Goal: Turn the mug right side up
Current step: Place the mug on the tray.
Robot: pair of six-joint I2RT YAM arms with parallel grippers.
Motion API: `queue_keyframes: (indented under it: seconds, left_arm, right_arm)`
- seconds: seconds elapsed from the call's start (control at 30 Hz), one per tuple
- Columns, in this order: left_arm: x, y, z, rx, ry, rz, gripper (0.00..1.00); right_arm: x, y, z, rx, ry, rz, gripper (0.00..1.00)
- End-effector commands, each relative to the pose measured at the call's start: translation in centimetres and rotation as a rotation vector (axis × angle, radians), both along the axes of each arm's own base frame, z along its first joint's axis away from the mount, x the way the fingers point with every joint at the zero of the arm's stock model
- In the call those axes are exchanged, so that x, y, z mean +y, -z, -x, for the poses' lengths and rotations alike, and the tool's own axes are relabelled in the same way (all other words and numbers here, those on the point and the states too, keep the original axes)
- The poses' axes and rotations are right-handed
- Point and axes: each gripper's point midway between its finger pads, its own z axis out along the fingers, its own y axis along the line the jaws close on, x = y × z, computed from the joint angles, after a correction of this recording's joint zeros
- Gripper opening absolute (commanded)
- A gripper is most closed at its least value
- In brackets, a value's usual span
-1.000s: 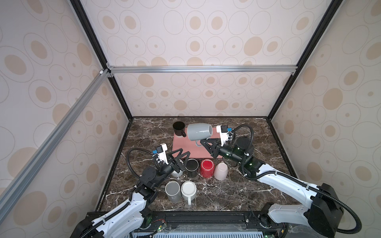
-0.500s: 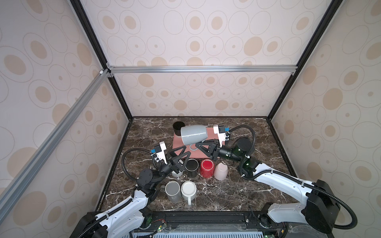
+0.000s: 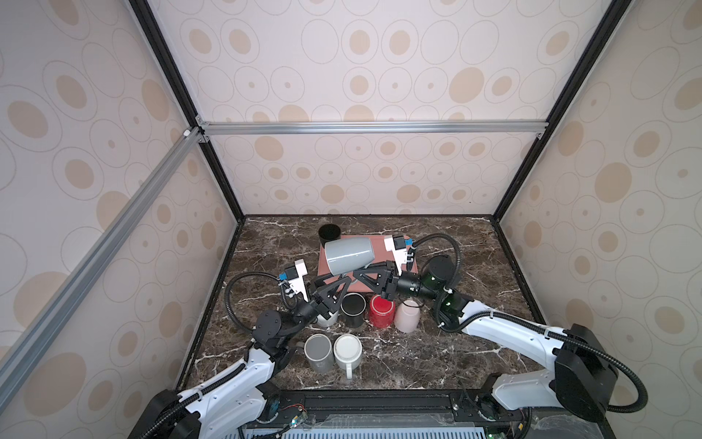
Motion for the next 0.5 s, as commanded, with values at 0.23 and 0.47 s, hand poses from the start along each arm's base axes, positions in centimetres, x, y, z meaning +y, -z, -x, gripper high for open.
queue_keyframes:
  seconds: [0.23,0.47]
  left_arm:
    - [0.01,-2.75,0.63,-0.065,0.036,0.060,0.33]
    - [0.16,-2.65,0.08,-0.046,0.005,0.050,0.05]
  right_arm:
    - [-0.15,-4.59,1.07,-0.097,-0.024,-0.129,0.00]
    - [0.04,-4.04,0.89,-0.080,-0.001,-0.103,0.00]
